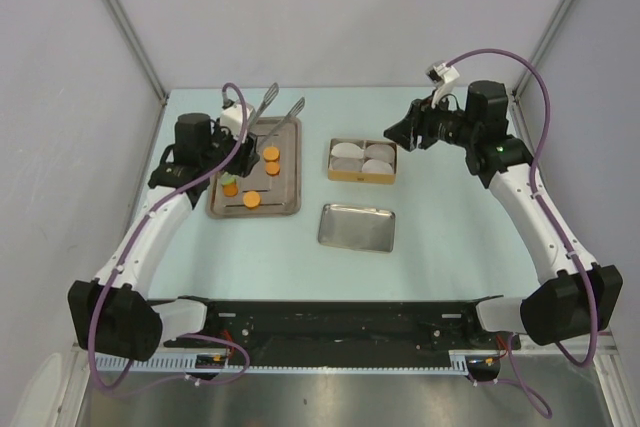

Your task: Pack the cookies

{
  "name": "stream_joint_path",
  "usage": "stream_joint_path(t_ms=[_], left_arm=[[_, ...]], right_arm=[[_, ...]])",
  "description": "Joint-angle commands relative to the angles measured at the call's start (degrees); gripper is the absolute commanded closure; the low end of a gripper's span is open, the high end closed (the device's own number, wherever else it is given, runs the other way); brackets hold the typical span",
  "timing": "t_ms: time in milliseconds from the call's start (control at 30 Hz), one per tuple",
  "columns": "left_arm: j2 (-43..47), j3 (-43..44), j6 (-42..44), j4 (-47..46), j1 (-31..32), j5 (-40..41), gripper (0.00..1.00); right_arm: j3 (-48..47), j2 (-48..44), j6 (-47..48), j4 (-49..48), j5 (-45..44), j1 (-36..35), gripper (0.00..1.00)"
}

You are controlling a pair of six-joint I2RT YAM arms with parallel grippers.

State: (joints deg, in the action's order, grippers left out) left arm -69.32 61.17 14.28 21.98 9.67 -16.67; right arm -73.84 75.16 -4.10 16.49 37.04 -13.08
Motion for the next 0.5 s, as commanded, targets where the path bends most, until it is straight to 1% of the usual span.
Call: stream_joint_path(t_ms=[0, 233, 467], left_arm=[[0.9, -1.8, 2.9, 0.3, -1.5, 4.5, 0.45], [-1.6, -4.0, 2.4, 1.6, -4.8, 5.3, 0.45], [-4.9, -6.5, 5.0, 4.3, -8.5, 1.8, 0.44]], right_arm=[[0.4, -0.1, 2.4, 1.5, 1.5, 1.2, 0.44], [2.4, 0.1, 5.7, 2.9, 1.1, 2.7, 0.44], [6.3, -1.3, 8.1, 1.9, -0.5, 3.9, 0.44]])
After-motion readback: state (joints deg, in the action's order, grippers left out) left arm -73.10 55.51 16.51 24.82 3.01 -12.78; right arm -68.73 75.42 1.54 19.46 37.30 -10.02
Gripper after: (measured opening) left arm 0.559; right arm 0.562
